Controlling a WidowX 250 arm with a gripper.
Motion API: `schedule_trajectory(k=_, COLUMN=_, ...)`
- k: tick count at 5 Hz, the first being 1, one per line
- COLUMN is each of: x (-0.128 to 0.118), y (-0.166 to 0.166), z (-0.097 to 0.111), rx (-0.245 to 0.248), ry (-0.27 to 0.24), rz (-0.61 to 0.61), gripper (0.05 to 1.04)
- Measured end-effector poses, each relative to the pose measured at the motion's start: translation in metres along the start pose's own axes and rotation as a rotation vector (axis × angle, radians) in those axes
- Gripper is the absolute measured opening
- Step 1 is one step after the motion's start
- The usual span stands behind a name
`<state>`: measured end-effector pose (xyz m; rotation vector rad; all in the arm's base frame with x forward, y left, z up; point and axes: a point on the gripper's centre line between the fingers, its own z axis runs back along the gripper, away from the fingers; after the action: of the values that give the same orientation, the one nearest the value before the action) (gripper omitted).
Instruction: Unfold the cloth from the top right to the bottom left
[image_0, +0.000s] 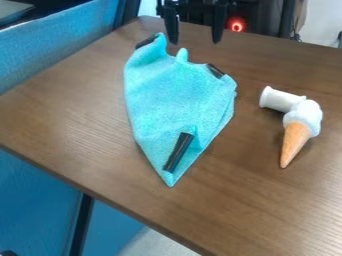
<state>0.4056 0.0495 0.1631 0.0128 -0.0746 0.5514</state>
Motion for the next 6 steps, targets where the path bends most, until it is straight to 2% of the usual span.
schedule_trajectory(k=1, x=-0.001, y=0.0, z=-0.019, rx=0.02, ry=0.042, rz=0.002, gripper=1.001)
schedule_trajectory(k=2, x=-0.004, y=-0.007, z=-0.034, rx=0.046, ry=0.015, rz=-0.008, gripper=1.001)
schedule_trajectory(k=3, x=-0.009, y=-0.019, z=-0.039, rx=0.061, ry=-0.01, rz=-0.023, gripper=1.001)
schedule_trajectory(k=5, x=-0.01, y=-0.031, z=-0.039, rx=0.086, ry=-0.067, rz=0.035, gripper=1.001)
schedule_trajectory(k=6, x=-0.002, y=-0.038, z=-0.034, rx=0.071, ry=-0.074, rz=0.071, gripper=1.001)
